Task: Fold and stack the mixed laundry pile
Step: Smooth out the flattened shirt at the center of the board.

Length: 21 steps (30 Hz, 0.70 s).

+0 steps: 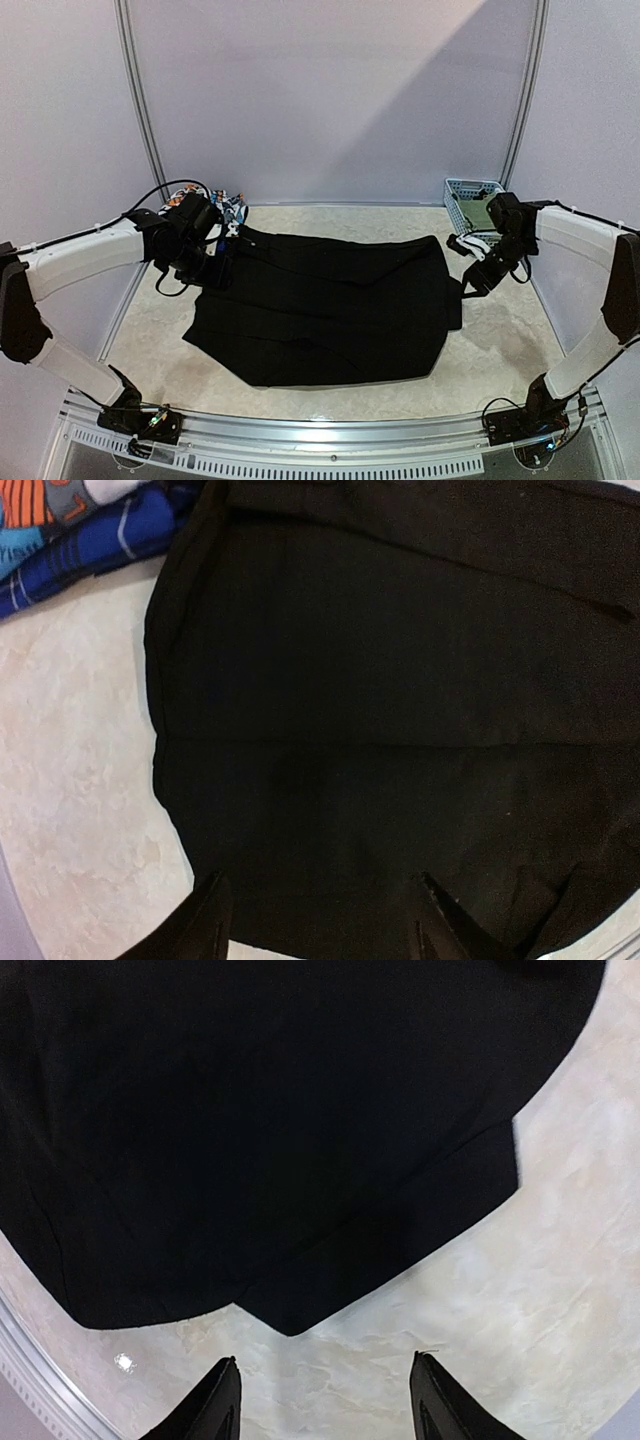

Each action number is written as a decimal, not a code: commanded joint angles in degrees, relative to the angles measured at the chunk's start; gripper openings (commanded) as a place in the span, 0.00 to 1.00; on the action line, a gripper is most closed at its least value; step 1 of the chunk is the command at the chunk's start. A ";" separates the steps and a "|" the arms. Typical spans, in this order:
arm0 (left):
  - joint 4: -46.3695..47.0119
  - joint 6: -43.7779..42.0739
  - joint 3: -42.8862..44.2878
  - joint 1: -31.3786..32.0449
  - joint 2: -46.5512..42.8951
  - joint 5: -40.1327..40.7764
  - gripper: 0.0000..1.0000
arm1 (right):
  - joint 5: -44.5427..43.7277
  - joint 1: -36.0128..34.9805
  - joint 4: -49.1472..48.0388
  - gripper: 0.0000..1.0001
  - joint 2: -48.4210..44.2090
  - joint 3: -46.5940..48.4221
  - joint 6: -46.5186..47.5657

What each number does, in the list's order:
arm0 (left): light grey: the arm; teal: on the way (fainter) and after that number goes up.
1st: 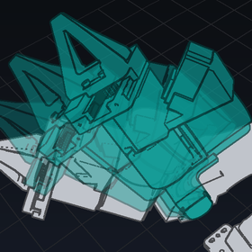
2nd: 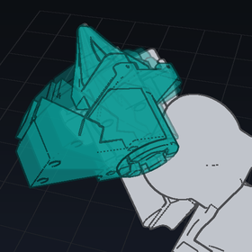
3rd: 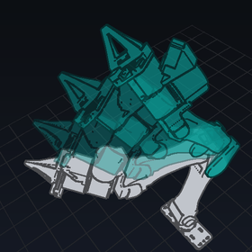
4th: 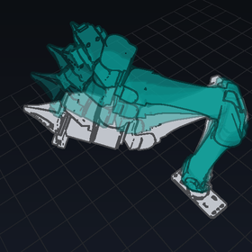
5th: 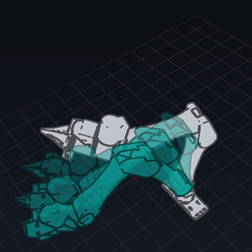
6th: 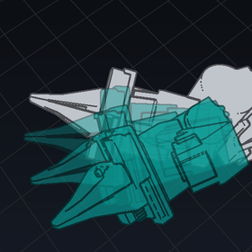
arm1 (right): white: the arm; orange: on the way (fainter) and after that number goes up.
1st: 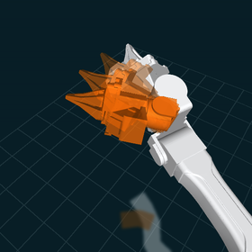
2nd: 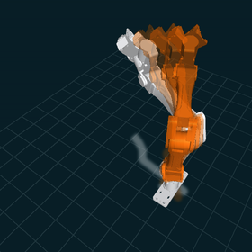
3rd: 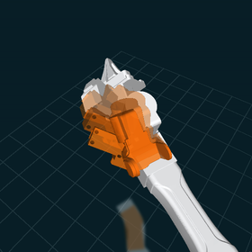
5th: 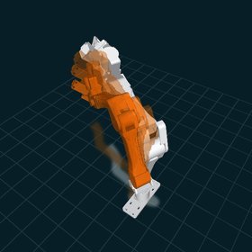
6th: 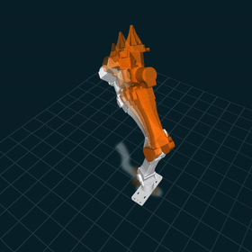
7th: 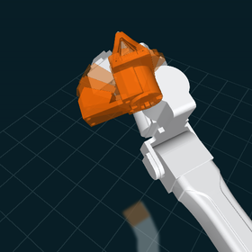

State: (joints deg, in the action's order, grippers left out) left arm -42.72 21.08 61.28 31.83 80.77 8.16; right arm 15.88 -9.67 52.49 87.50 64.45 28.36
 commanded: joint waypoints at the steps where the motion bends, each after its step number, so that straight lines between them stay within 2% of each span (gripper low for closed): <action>1: -2.52 8.37 -4.32 -0.39 0.37 3.74 0.66 | -4.57 -0.98 -1.19 0.58 3.67 -2.75 -2.70; 4: 3.12 12.72 -9.58 -2.51 -0.55 0.13 0.70 | -4.43 -0.96 -1.96 0.60 7.43 -3.65 -4.36; 6: 6.71 14.63 -11.78 -4.22 -0.55 -1.12 0.71 | -2.50 -0.94 -1.83 0.65 9.20 -3.72 -4.74; 8: 8.66 15.43 -13.21 -5.52 -0.23 -1.36 0.71 | -0.11 -0.96 -1.18 0.69 10.64 -3.65 -4.80; 12: 11.80 15.19 -15.38 -8.49 0.88 -1.02 0.71 | 0.73 -0.97 -1.56 0.70 12.66 -4.09 -4.72; 17: 15.71 14.50 -18.81 -12.91 3.11 -5.97 0.64 | 0.15 -0.96 -3.40 0.62 14.37 -4.14 -4.71; 21: 18.56 16.12 -21.53 -13.68 3.06 -11.55 0.55 | 0.53 -1.01 -3.96 0.46 16.47 -3.60 -5.15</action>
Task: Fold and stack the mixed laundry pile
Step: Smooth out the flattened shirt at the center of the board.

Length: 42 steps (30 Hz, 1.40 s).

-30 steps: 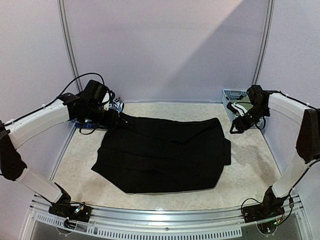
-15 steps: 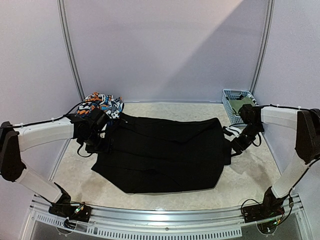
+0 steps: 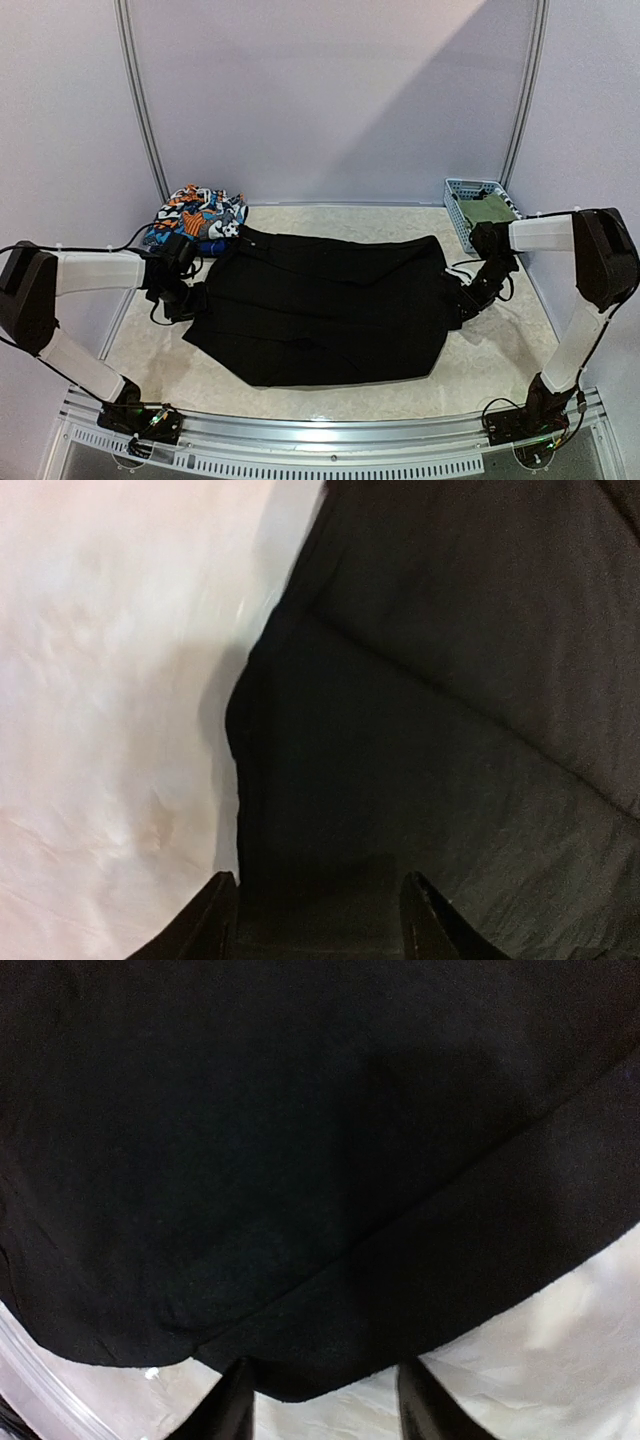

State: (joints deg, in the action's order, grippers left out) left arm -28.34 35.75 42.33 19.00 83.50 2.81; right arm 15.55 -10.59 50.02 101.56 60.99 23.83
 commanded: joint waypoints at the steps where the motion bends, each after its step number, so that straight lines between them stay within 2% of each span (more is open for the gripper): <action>1: 4.33 1.83 -2.98 -0.81 0.10 -6.45 0.54 | 1.14 -0.07 -1.52 0.40 2.94 0.01 -0.63; 3: 4.20 1.81 -3.49 -0.83 -0.10 -6.52 0.48 | 1.28 -0.05 -1.40 0.23 4.44 0.49 -0.47; 5: 4.06 1.47 -3.77 -0.82 -0.05 -6.32 0.36 | 1.09 -0.05 -1.08 0.09 5.26 0.94 -0.23; 6: 4.00 1.17 -3.87 -0.88 -0.16 -6.18 0.25 | 0.82 0.04 -0.77 0.04 5.06 0.99 -0.03; 9: 2.56 0.67 -3.96 -0.78 -1.99 -5.97 0.02 | -0.26 0.85 1.23 0.00 2.05 1.23 0.99; 10: 1.95 0.71 -4.11 -0.70 -3.79 -5.83 0.00 | -0.23 1.52 2.44 0.00 0.96 1.63 1.38; 19: -9.48 1.88 -1.77 0.73 -27.70 -4.57 0.00 | -2.70 9.05 14.16 0.00 -7.87 9.01 8.11; 23: -12.25 3.85 -2.72 2.33 -29.86 -8.59 0.00 | -5.80 14.54 13.41 0.00 -4.66 13.08 10.17; 27: -11.76 5.26 -4.84 5.76 -29.53 -7.13 0.01 | -7.68 18.80 12.24 0.00 3.23 16.94 10.72; 28: -11.48 5.41 -5.26 6.12 -29.34 -6.63 0.05 | -7.25 19.55 12.28 0.03 4.66 18.05 10.71; 31: -11.28 4.91 -5.21 7.18 -28.81 -4.84 0.26 | -5.08 19.93 14.04 0.28 8.74 19.70 9.90; 32: -11.52 4.50 -4.67 8.03 -28.94 -3.75 0.32 | -3.59 19.88 14.34 0.37 8.55 19.28 9.52; 34: -12.11 3.11 -3.22 11.54 -30.10 -3.00 0.38 | -2.09 19.87 14.55 0.47 5.20 17.67 9.24; 37: -12.53 0.71 -1.74 16.97 -32.10 -0.20 0.43 | 2.46 19.61 16.45 0.49 -3.68 14.82 10.99; 39: -13.35 -0.26 -1.59 19.27 -32.24 -0.46 0.43 | 6.73 17.97 18.22 0.49 -10.25 11.51 16.17; 42: -11.09 -1.25 -3.15 22.87 -30.85 -4.14 0.40 | 7.86 10.18 19.27 0.48 -19.59 4.32 21.36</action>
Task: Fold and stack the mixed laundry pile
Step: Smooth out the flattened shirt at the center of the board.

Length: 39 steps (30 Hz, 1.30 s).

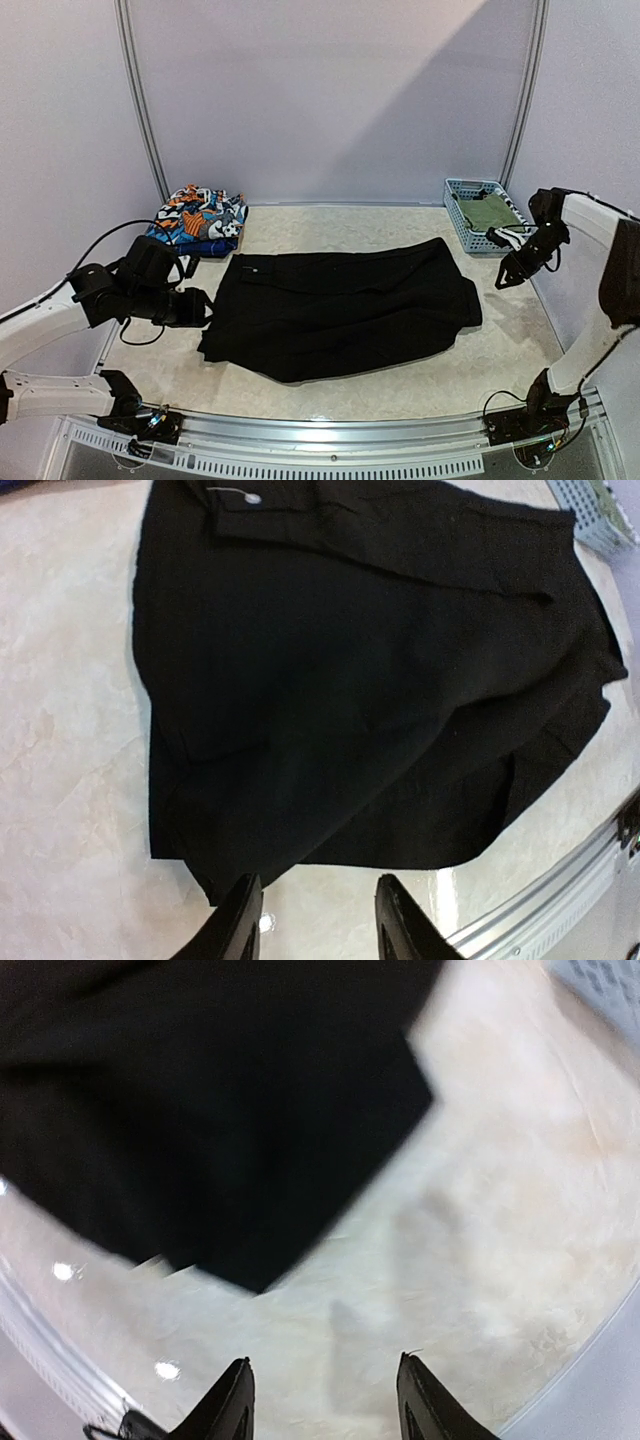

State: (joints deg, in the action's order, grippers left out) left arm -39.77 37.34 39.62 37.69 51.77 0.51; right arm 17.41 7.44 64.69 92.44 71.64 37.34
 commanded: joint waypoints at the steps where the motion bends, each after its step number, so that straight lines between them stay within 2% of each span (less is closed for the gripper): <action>1: 2.46 -3.44 -1.56 5.92 1.66 -3.76 0.39 | 5.37 -11.79 4.21 0.47 -13.15 -8.60 9.86; 7: 15.03 -9.16 -2.13 20.37 8.85 -7.12 0.40 | 3.85 -29.26 -2.37 0.48 -17.25 -16.46 11.93; 12: 22.46 -19.47 -2.11 33.16 17.13 5.17 0.45 | 0.64 -39.45 -10.80 0.50 -15.81 -19.86 10.64; 14: 26.91 -21.96 -3.13 35.40 19.17 8.01 0.45 | -0.89 -42.10 -15.01 0.51 -14.84 -20.91 10.30; 19: 34.83 -18.73 -5.96 35.50 18.05 17.77 0.47 | -1.95 -50.65 -23.28 0.53 -11.92 -20.31 8.08; 21: 32.38 -16.16 -5.06 33.40 17.20 21.56 0.50 | -3.11 -55.23 -25.28 0.54 -10.51 -19.42 7.46; 25: 20.88 -8.14 -1.38 26.76 17.84 24.91 0.51 | -5.81 -62.95 -28.32 0.54 -3.95 -16.09 7.00; 28: 18.72 -3.96 -1.50 25.24 16.16 25.11 0.51 | -7.61 -67.13 -30.55 0.56 0.95 -13.61 6.66; 32: 18.25 -0.44 -2.64 24.97 12.20 24.61 0.51 | -14.09 -69.30 -34.77 0.55 9.05 -10.61 3.81; 34: 18.33 0.37 -3.73 24.97 10.18 24.23 0.51 | -15.88 -69.40 -35.21 0.48 11.57 -9.07 1.98; 36: 18.40 0.15 -4.89 24.97 8.08 23.98 0.51 | -15.56 -69.53 -34.29 0.23 12.11 -8.32 1.48; 38: 18.56 -1.28 -6.07 24.97 6.14 22.77 0.50 | -12.82 -69.66 -31.36 0.06 10.46 -7.74 1.40; 39: 18.79 -2.53 -6.39 25.04 5.28 21.53 0.50 | -10.54 -69.67 -28.98 0.01 8.06 -7.41 1.73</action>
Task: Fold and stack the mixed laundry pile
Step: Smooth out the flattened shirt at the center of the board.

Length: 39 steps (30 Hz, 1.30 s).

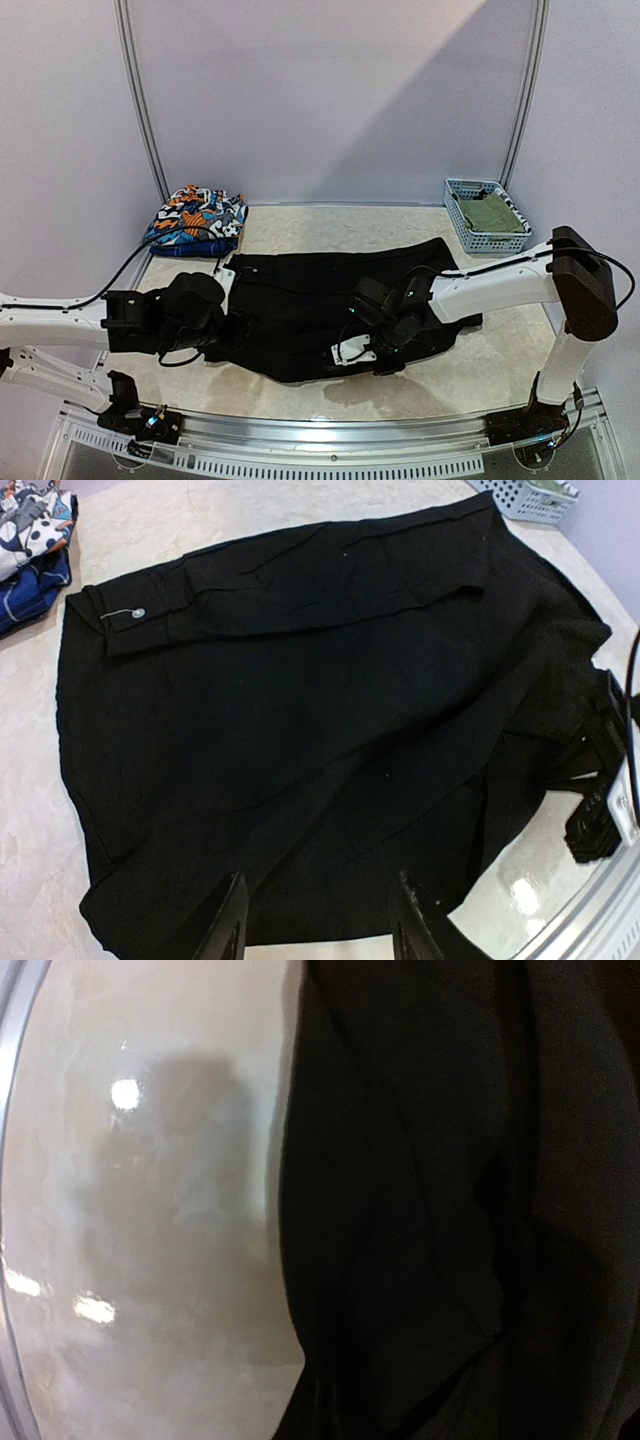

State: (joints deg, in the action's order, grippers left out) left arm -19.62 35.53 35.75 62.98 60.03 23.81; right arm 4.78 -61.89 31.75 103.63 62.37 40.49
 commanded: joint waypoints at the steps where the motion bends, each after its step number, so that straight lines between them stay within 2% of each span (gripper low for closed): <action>1: -1.01 -2.32 -2.86 -0.12 -3.77 -3.09 0.49 | 4.83 -0.32 6.76 0.00 -4.84 2.25 -0.91; 5: 5.20 -12.06 -4.34 2.97 -5.50 -14.00 0.49 | 21.48 -0.31 22.58 0.00 -14.02 6.55 5.41; 9: 10.80 -21.20 -3.33 10.26 -0.22 -18.61 0.54 | 28.11 -0.30 29.27 0.01 -16.97 10.50 7.07; 13: 14.57 -30.83 0.53 19.19 10.19 -15.75 0.57 | 28.46 -0.10 29.72 0.01 -14.93 10.13 7.37; 18: 14.56 -35.18 5.48 24.02 21.65 -12.72 0.57 | 28.59 1.02 28.94 0.00 -13.86 8.09 7.65; 25: 21.73 -35.52 3.08 25.93 22.13 -6.03 0.55 | 29.39 3.97 29.75 0.00 -14.80 7.01 8.25; 29: 21.20 -37.14 2.23 27.34 20.83 -7.06 0.58 | 30.68 6.22 30.88 0.00 -15.00 7.37 8.87; 34: 19.79 -40.11 5.39 29.36 25.02 -8.61 0.58 | 32.22 7.93 29.85 0.00 -14.63 7.60 8.28; 36: 17.57 -41.57 7.15 30.17 28.32 -6.19 0.58 | 32.91 8.00 29.79 0.00 -14.18 7.69 8.06; 39: 17.16 -42.90 10.57 31.08 35.00 5.15 0.52 | 33.47 8.03 29.55 0.00 -14.25 7.50 7.55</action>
State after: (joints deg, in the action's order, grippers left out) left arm -0.84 -4.03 42.30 92.25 87.92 17.85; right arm 35.59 -54.17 60.86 89.82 70.08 48.07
